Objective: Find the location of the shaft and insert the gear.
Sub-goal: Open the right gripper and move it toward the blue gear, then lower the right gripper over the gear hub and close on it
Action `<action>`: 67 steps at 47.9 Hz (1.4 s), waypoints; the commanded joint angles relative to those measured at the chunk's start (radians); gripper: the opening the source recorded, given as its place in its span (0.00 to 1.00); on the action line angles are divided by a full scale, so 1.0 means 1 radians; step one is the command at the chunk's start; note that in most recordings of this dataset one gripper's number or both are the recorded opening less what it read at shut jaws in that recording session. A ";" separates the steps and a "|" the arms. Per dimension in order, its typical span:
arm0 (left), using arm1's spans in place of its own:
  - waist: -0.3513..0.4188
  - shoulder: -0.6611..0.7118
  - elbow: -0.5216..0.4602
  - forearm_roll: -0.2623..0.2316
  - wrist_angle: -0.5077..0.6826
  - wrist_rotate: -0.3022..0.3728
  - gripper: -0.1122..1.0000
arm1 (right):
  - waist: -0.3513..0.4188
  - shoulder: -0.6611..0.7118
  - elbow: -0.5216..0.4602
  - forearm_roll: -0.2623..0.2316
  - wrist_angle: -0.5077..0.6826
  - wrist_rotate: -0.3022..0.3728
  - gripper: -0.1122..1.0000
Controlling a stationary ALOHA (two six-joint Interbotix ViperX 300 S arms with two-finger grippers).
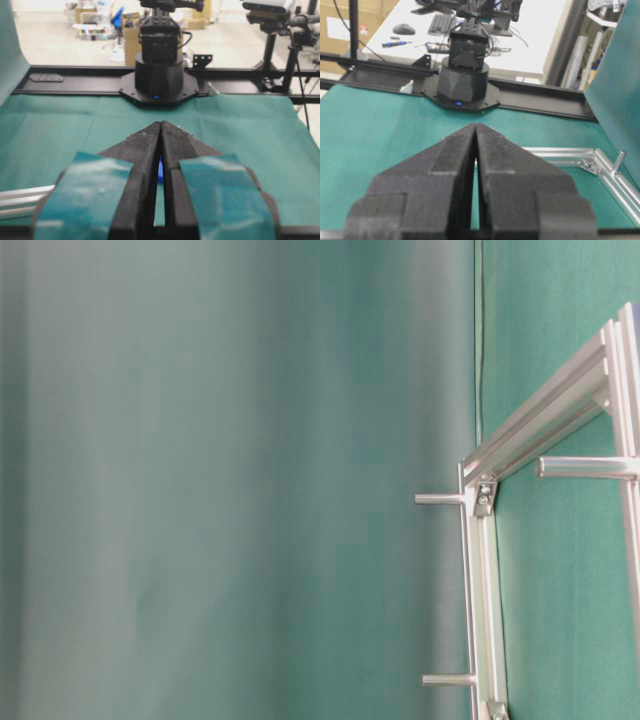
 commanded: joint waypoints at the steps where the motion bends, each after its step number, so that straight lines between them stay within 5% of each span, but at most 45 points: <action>1: 0.002 0.028 -0.051 -0.017 0.058 0.006 0.12 | 0.000 0.018 -0.031 0.000 0.005 0.002 0.10; 16: 0.003 0.086 -0.083 -0.020 0.140 -0.002 0.12 | 0.000 0.107 -0.156 0.000 0.354 0.043 0.10; 32: 0.002 0.132 -0.089 -0.023 0.178 -0.015 0.15 | 0.000 0.175 -0.167 0.002 0.407 0.080 0.11; 37: 0.003 0.132 -0.087 -0.023 0.178 -0.015 0.30 | -0.002 0.183 -0.167 0.000 0.420 0.089 0.27; 47: 0.003 0.132 -0.089 -0.023 0.204 -0.008 0.85 | -0.002 0.187 -0.169 0.000 0.446 0.098 0.83; 50: 0.003 0.130 -0.087 -0.023 0.215 -0.008 0.96 | -0.002 0.187 -0.170 0.000 0.456 0.100 0.91; 67: 0.003 0.132 -0.089 -0.023 0.241 -0.011 0.98 | -0.002 0.250 -0.198 -0.002 0.647 0.161 0.93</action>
